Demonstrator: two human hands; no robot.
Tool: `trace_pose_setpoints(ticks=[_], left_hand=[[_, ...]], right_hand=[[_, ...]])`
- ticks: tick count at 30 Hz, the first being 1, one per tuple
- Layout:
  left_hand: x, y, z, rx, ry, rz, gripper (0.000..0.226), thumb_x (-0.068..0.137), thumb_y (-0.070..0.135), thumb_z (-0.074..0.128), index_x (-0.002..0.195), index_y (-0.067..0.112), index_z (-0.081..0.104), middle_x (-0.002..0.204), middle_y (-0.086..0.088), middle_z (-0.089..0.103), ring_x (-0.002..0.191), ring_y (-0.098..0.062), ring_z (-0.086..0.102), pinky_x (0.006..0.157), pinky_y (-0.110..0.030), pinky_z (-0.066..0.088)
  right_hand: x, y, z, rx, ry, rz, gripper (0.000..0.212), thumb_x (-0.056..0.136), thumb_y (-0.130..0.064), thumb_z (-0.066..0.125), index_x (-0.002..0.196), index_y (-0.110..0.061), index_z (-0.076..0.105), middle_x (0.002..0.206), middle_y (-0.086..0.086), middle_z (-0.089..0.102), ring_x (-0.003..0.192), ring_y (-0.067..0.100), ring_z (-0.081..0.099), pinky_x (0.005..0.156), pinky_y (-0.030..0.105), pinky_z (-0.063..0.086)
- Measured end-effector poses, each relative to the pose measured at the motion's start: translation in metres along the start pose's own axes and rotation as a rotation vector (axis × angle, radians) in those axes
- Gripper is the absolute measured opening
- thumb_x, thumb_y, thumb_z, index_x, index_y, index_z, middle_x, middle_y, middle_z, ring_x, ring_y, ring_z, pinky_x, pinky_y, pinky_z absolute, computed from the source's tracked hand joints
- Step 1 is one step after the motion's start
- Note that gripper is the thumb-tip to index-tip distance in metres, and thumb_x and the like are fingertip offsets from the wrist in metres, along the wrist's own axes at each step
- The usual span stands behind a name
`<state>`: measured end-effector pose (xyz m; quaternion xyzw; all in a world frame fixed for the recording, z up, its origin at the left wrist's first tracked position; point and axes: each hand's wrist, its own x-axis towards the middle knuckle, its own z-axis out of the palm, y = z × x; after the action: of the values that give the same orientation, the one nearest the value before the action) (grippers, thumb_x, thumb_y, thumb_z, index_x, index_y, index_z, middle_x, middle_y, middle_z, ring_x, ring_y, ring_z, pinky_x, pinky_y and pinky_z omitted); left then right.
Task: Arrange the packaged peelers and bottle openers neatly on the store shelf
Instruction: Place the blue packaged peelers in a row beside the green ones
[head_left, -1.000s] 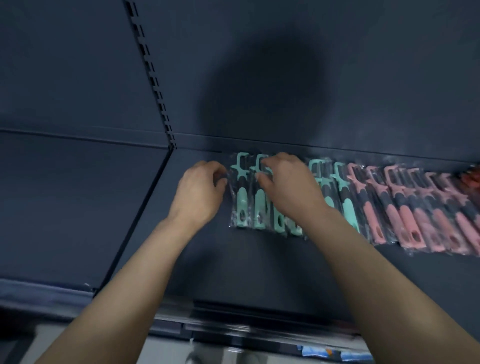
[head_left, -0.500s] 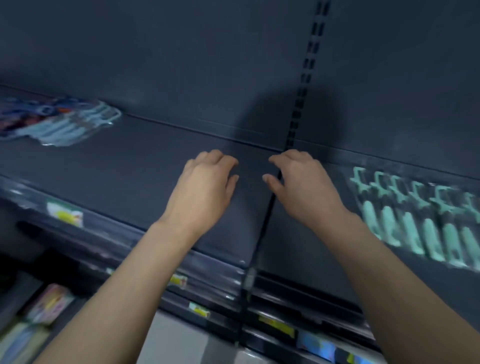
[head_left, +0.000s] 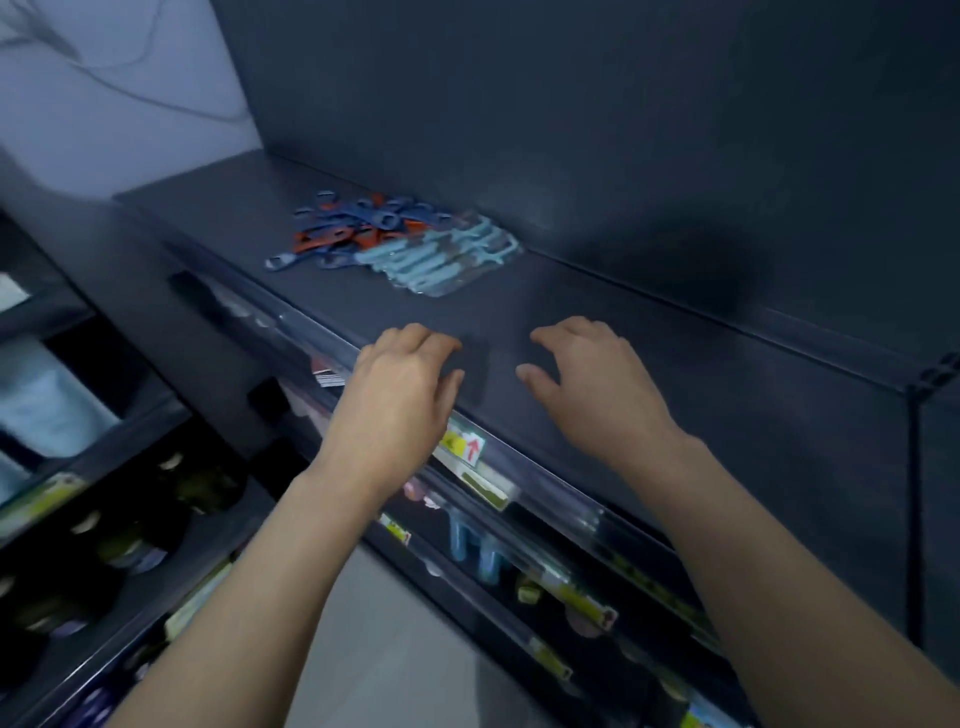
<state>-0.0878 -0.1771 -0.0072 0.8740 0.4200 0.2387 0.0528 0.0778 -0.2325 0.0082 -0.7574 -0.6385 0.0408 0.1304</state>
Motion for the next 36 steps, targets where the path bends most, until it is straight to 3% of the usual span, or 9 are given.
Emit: trace_pose_setpoints(ticks=[8,19,25,30,33,36], left_hand=[[0.049,-0.077,-0.004,0.035,-0.001,-0.111,0.030,0.092,0.020,0.054,0.120,0.010,0.058,0.110,-0.008,0.059,0.107,-0.028,0.052,0.093,-0.039,0.041],[0.151,-0.141,0.030,-0.014,-0.111,-0.069,0.030,0.090,0.020,0.057,0.118,0.008,0.058,0.112,-0.011,0.058,0.106,-0.031,0.053,0.092,-0.041,0.042],[0.203,-0.170,0.063,-0.035,-0.235,-0.047,0.048,0.089,0.037,0.056,0.128,0.010,0.050,0.125,-0.012,0.049,0.115,-0.034,0.047,0.094,-0.046,0.040],[0.240,-0.189,0.084,0.065,-0.441,0.012,0.075,0.083,0.058,0.053,0.140,0.013,0.035,0.137,-0.014,0.042,0.125,-0.032,0.036,0.100,-0.044,0.034],[0.258,-0.200,0.088,0.033,-0.540,0.058,0.072,0.076,0.057,0.062,0.129,0.012,0.045,0.125,-0.014,0.049,0.115,-0.031,0.043,0.096,-0.044,0.040],[0.269,-0.205,0.086,-0.099,-0.653,0.083,0.053,0.070,0.050,0.068,0.108,0.013,0.059,0.110,-0.011,0.056,0.101,-0.028,0.052,0.087,-0.043,0.047]], right_hand=[[0.098,-0.037,0.027,0.092,-0.013,-0.038,0.040,0.097,-0.035,0.046,0.124,-0.006,0.054,0.126,0.013,0.053,0.117,0.029,0.047,0.098,0.041,0.040],[0.196,-0.035,0.050,0.104,-0.033,0.139,0.035,0.094,-0.037,0.050,0.113,-0.008,0.057,0.116,0.012,0.055,0.109,0.029,0.051,0.088,0.038,0.044],[0.226,-0.038,0.072,0.205,-0.041,0.419,0.056,0.087,-0.052,0.054,0.125,-0.011,0.049,0.126,0.016,0.051,0.114,0.032,0.049,0.095,0.041,0.044],[0.256,-0.058,0.087,0.258,-0.034,0.710,0.086,0.086,-0.057,0.053,0.147,-0.006,0.019,0.138,0.022,0.037,0.126,0.036,0.035,0.101,0.042,0.036],[0.273,-0.065,0.094,0.279,-0.007,0.823,0.087,0.086,-0.052,0.058,0.146,-0.005,0.017,0.137,0.022,0.036,0.125,0.036,0.034,0.101,0.041,0.036],[0.281,-0.067,0.097,0.381,0.033,0.893,0.086,0.084,-0.040,0.066,0.145,-0.005,0.017,0.134,0.021,0.038,0.124,0.036,0.038,0.101,0.039,0.038]])
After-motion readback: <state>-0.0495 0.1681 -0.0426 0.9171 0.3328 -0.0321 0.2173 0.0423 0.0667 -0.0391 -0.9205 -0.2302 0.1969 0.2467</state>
